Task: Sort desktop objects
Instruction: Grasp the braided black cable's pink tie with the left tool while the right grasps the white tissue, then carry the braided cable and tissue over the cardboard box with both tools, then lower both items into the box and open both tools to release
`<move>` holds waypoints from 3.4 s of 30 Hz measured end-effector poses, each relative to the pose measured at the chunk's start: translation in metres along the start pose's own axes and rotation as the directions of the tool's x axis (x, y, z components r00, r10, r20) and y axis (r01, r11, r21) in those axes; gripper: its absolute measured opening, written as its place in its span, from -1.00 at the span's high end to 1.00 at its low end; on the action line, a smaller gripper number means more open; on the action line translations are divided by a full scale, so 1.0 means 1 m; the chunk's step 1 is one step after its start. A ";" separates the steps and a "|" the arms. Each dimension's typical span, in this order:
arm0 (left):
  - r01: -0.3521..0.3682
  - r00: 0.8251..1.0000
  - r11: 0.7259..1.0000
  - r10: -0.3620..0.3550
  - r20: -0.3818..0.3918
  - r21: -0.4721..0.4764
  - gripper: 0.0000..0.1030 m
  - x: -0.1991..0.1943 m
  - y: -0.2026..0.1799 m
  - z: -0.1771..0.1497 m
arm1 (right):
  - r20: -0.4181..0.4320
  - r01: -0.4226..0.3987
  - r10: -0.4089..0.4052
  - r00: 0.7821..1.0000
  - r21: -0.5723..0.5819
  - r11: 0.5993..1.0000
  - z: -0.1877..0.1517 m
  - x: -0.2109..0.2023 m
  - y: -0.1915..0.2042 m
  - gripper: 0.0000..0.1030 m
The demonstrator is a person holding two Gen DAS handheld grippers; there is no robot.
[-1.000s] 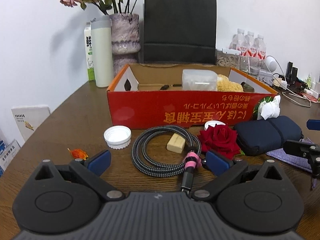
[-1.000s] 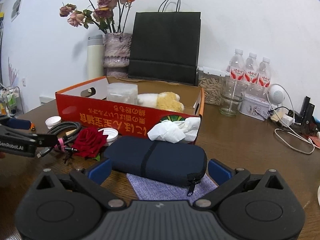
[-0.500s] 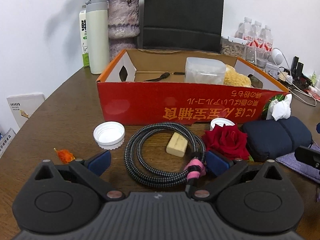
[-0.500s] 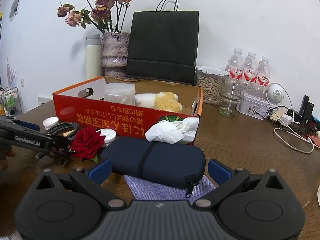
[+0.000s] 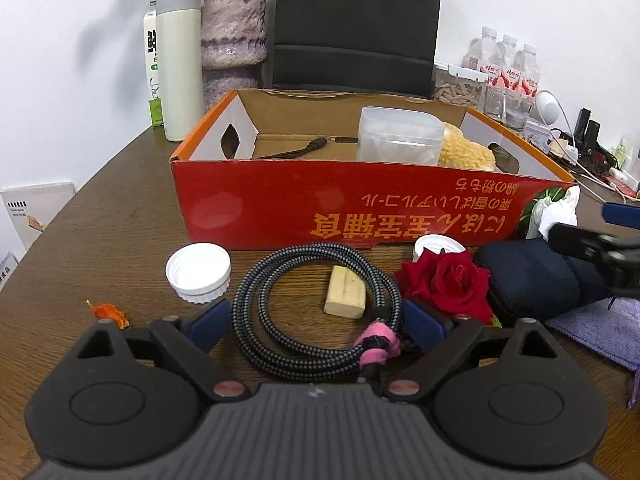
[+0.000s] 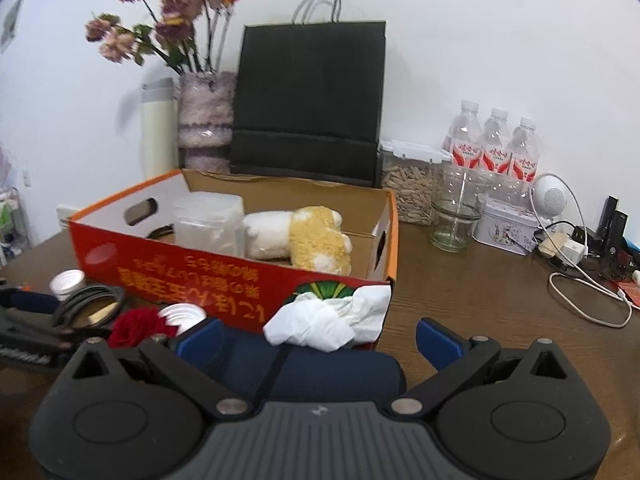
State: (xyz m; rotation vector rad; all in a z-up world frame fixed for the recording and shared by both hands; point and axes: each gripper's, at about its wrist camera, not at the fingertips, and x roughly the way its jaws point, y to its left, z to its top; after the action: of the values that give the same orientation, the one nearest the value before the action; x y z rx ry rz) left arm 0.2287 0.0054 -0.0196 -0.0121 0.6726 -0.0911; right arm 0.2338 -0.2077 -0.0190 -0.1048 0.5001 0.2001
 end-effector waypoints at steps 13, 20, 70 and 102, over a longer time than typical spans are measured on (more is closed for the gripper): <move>0.008 1.000 1.000 -0.008 0.010 0.001 -0.80 -0.001 0.001 -0.002 | -0.025 -0.034 0.034 0.999 0.018 0.999 -0.002 0.012 -0.002 0.31; 0.021 1.000 1.000 -0.021 0.019 -0.013 -0.78 -0.006 0.002 -0.004 | 0.034 -0.050 0.051 0.998 -0.010 0.999 -0.002 -0.005 0.007 0.37; -0.020 0.938 0.996 0.049 0.344 -0.087 -0.77 0.004 0.018 0.113 | 0.193 -0.106 0.096 0.977 0.042 0.993 0.078 0.049 0.002 0.41; -0.086 0.951 0.996 0.070 0.300 0.040 -0.84 0.052 0.006 0.104 | 0.083 -0.115 0.118 0.990 -0.038 0.993 0.064 0.089 0.012 0.27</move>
State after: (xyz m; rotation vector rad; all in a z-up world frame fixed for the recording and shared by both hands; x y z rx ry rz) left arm 0.3341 0.0048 0.0290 0.0505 0.3669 -0.0293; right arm 0.3374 -0.1721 -0.0069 -0.0992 0.4180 0.3259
